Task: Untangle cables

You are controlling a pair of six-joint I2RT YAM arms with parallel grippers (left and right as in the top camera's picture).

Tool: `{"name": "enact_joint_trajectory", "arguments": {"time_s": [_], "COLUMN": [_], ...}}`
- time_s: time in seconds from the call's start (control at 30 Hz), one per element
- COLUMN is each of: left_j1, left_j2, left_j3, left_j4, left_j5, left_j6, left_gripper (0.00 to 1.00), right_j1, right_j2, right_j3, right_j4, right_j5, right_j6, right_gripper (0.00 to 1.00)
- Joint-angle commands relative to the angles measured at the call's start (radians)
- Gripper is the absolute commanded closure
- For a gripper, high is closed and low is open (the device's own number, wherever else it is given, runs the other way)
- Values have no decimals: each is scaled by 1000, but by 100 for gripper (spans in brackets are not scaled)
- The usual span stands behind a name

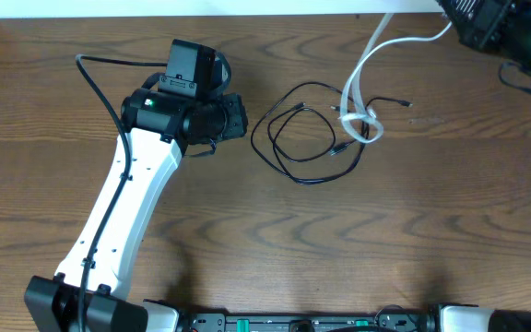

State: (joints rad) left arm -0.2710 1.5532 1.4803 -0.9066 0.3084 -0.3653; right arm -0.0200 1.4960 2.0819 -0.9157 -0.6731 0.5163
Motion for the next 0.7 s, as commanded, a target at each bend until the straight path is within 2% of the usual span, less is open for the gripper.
{"name": "enact_joint_trajectory", "arguments": {"time_s": [0.0,0.2,0.4,0.5,0.67], "left_j1": [-2,-2,-2,-2,-2], "left_j2": [7,7,7,7,7], "left_j3": [-4,-4,-4,-4,-4], "left_j4": [1,-4,-4,-4,-1], "left_j5": [-4,-3,-4,-4,-4], "left_j6": [10,10,10,10,10], "left_gripper": [72,72,72,72,72], "right_j1": [-1,-2,-65,-132,-249], "right_j2": [-39,29,147,215,305], "right_j3": [11,10,10,10,10], "right_j4": [-13,-54,13,127,378], "right_j5": [48,509,804,866,849], "right_j6": [-30,-100,-125,-126,-181], "right_gripper": [99,99,99,99,99]}}
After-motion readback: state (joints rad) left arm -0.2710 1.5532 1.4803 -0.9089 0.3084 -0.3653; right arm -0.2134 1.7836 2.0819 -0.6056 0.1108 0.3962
